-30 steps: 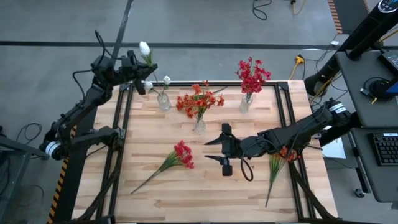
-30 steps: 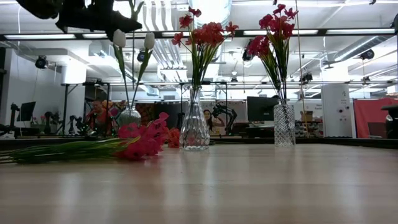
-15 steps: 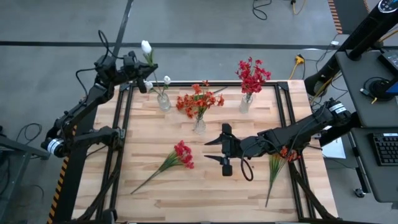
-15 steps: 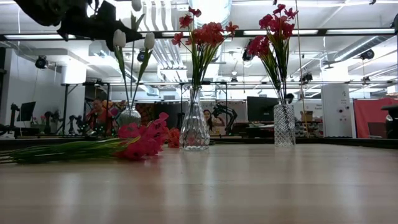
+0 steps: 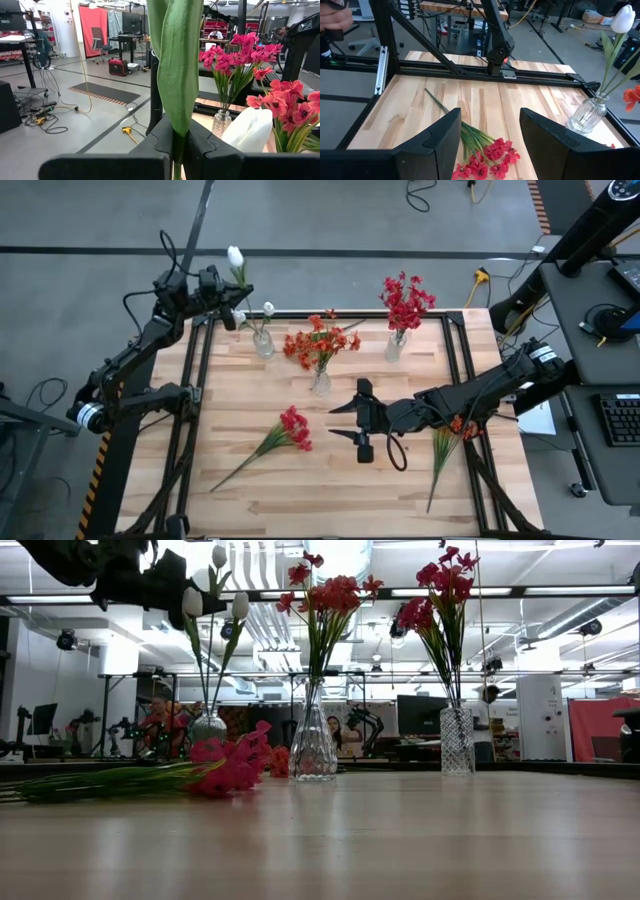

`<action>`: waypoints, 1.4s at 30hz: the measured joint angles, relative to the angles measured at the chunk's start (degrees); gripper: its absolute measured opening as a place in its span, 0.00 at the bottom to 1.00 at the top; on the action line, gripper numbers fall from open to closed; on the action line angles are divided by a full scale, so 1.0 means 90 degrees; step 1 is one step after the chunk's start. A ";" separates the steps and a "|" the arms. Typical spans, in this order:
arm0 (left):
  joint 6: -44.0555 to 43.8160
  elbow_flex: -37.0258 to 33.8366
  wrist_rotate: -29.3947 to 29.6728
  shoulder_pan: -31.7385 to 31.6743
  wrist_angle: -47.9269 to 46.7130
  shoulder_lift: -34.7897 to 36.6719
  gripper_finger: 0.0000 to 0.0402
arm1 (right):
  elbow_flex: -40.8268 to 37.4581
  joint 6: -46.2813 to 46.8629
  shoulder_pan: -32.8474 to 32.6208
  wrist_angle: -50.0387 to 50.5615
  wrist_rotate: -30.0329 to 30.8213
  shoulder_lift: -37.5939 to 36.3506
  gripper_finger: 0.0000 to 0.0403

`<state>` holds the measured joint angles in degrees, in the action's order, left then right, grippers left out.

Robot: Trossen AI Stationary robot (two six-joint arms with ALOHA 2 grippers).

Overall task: Sort flowers into vase by color
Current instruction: Put the white tulip into the top left transparent vase

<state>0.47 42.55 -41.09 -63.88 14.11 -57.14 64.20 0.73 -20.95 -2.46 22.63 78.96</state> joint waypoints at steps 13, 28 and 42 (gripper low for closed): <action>-0.0138 -0.0037 0.0004 0.0002 0.0220 0.0000 0.00 | 0.0000 -0.0014 0.0000 -0.0037 0.0002 0.0000 0.49; -0.0233 -0.0333 0.0298 0.0001 0.0358 -0.0005 0.00 | -0.0005 -0.0080 0.0000 -0.0141 0.0003 0.0000 0.49; -0.0044 -0.0328 0.0361 0.0002 0.0384 -0.0005 0.00 | -0.0005 -0.0107 0.0000 -0.0141 0.0002 0.0000 0.49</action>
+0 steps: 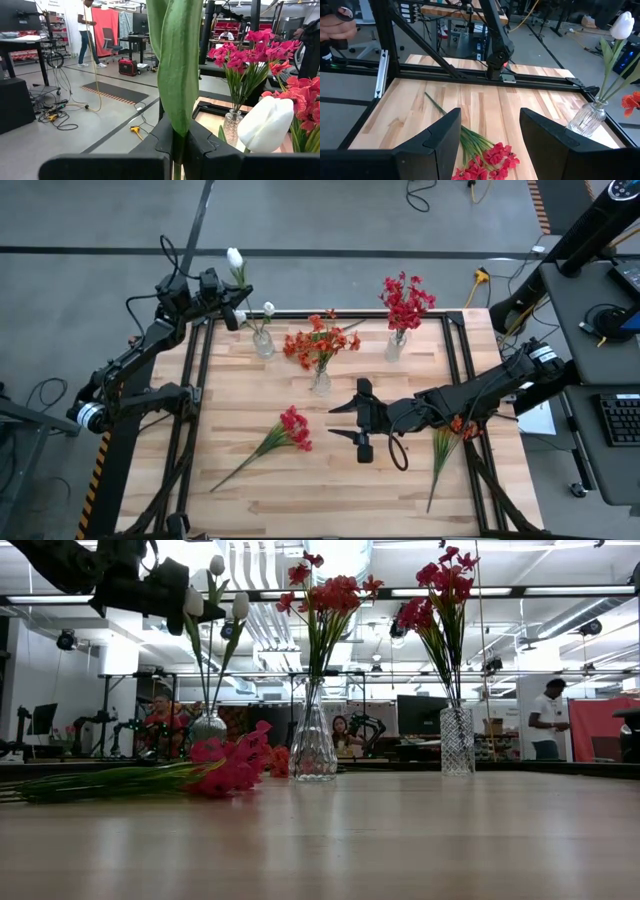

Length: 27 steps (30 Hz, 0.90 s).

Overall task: Sort flowers into vase by color
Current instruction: Put the white tulip into the top left transparent vase

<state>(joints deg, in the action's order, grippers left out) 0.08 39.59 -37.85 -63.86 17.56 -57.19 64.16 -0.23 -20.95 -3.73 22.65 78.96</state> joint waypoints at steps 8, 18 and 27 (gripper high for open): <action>-0.0068 0.0000 0.0000 0.0000 -0.0002 0.0000 0.00 | 0.0000 0.0010 0.0000 0.0000 0.0000 0.0000 0.49; -0.0087 0.0000 -0.0002 0.0000 -0.0012 0.0002 0.02 | 0.0000 0.0012 0.0000 0.0000 0.0000 0.0000 0.49; -0.0053 0.0000 -0.0002 0.0005 -0.0105 0.0002 0.03 | 0.0000 0.0005 0.0000 0.0000 0.0000 0.0000 0.49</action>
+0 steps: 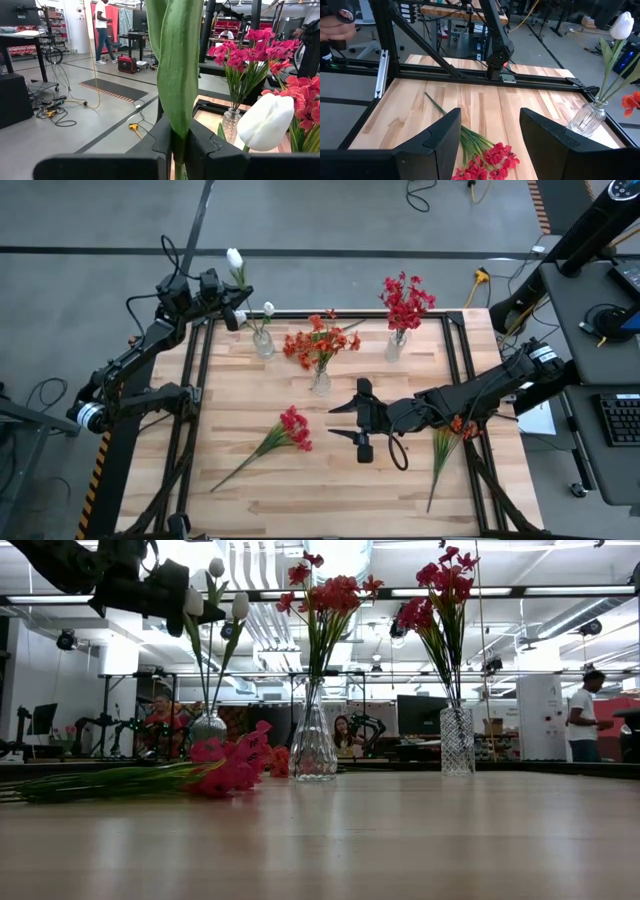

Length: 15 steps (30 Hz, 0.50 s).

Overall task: Sort flowers into vase by color
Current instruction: Put the white tulip into the top left transparent vase

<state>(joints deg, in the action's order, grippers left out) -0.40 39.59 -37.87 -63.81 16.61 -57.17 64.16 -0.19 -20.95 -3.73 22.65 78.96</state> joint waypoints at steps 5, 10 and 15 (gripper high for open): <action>-0.0006 0.0000 0.0000 0.0000 -0.0111 0.0000 0.03 | 0.0000 0.0000 0.0000 0.0000 0.0000 0.0000 0.49; -0.0007 0.0000 -0.0002 -0.0002 -0.0162 0.0000 0.03 | 0.0000 0.0000 0.0000 -0.0006 0.0000 0.0000 0.49; -0.0008 0.0000 -0.0002 -0.0002 -0.0162 0.0000 0.03 | 0.0000 -0.0053 0.0000 -0.0150 -0.0002 0.0000 0.49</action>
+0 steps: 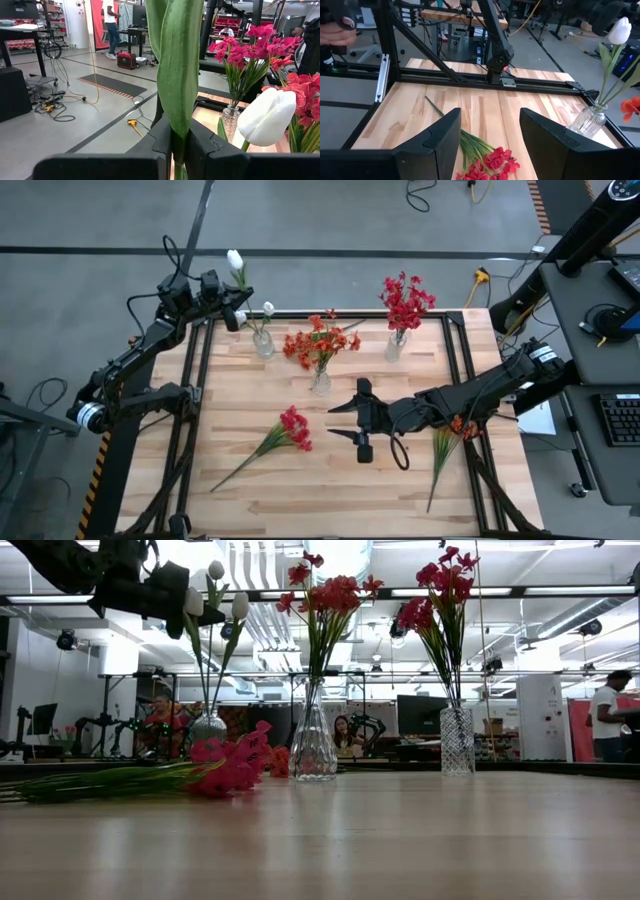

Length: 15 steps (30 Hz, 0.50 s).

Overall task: Sort flowers into vase by color
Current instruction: Put the white tulip into the top left transparent vase

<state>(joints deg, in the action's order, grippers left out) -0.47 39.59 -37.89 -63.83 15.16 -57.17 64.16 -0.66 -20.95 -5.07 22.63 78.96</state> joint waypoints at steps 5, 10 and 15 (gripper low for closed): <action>0.0000 0.0000 -0.0019 0.0000 0.0000 0.0000 0.03 | 0.0000 -0.0020 0.0000 0.0004 -0.0002 0.0000 0.49; 0.0053 0.0000 -0.0084 -0.0002 0.0000 0.0000 0.04 | 0.0000 -0.0040 0.0000 0.0004 -0.0002 0.0000 0.49; 0.0061 0.0000 -0.0134 -0.0002 0.0000 0.0000 0.08 | 0.0000 -0.0042 0.0000 0.0004 -0.0002 0.0000 0.49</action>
<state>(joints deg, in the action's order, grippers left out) 0.08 39.59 -39.09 -63.86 15.16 -57.17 64.16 -1.04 -20.95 -5.04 22.61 78.96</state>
